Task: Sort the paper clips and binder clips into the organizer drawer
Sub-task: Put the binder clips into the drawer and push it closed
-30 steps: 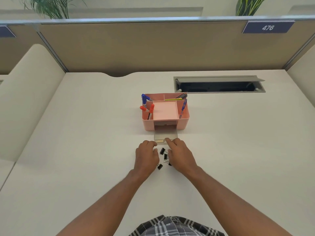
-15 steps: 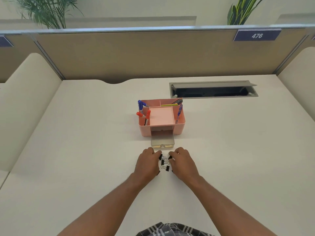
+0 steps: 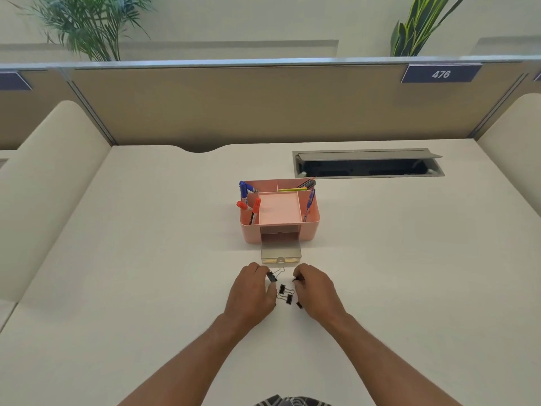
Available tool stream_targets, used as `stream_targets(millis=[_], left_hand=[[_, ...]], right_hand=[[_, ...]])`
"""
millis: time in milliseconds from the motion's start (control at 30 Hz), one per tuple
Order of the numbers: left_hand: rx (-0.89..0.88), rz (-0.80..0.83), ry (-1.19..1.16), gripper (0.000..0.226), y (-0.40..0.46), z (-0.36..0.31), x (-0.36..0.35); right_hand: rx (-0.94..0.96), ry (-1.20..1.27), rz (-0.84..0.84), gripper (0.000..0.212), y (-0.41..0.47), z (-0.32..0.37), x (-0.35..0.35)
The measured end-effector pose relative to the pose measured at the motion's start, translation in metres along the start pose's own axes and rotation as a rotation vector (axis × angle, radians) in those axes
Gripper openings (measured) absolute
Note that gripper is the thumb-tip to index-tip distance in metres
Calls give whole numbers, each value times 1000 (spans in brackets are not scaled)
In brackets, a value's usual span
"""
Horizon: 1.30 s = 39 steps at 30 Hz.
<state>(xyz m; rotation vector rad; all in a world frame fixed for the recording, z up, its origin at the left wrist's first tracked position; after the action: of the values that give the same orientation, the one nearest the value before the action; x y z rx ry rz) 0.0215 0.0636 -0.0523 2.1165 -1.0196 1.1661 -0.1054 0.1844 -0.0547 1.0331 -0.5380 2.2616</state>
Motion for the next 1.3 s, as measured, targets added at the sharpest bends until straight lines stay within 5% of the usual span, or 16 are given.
stream_targets(millis=[133, 300, 800, 1067, 1300], left_hand=[[4, -177, -24, 23, 18, -5, 15], [63, -98, 43, 27, 55, -9, 28], [77, -119, -108, 13, 43, -2, 24], [-98, 235, -20, 37, 6, -3, -14], [-123, 255, 56, 16, 8, -1, -20]], right_hand=[[-21, 247, -198, 11, 13, 18, 21], [-140, 427, -221, 16, 41, 37, 36], [-99, 295, -151, 18, 45, 40, 38], [-158, -276, 257, 32, -8, 7, 14], [-72, -298, 163, 19, -23, 2, -6]])
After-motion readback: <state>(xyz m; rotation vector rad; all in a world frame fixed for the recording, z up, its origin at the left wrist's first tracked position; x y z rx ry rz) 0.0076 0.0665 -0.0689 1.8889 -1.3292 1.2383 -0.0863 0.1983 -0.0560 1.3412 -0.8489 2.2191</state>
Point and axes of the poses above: each hand's wrist, its own y-axis towards the middle knuckle, its own x-axis out of the back of the hand, z = x × y, the point moved 1 cm from there along y, towards the middle knuckle, and after that the axes turned 1 degree about -z, right-handed, at the moved point
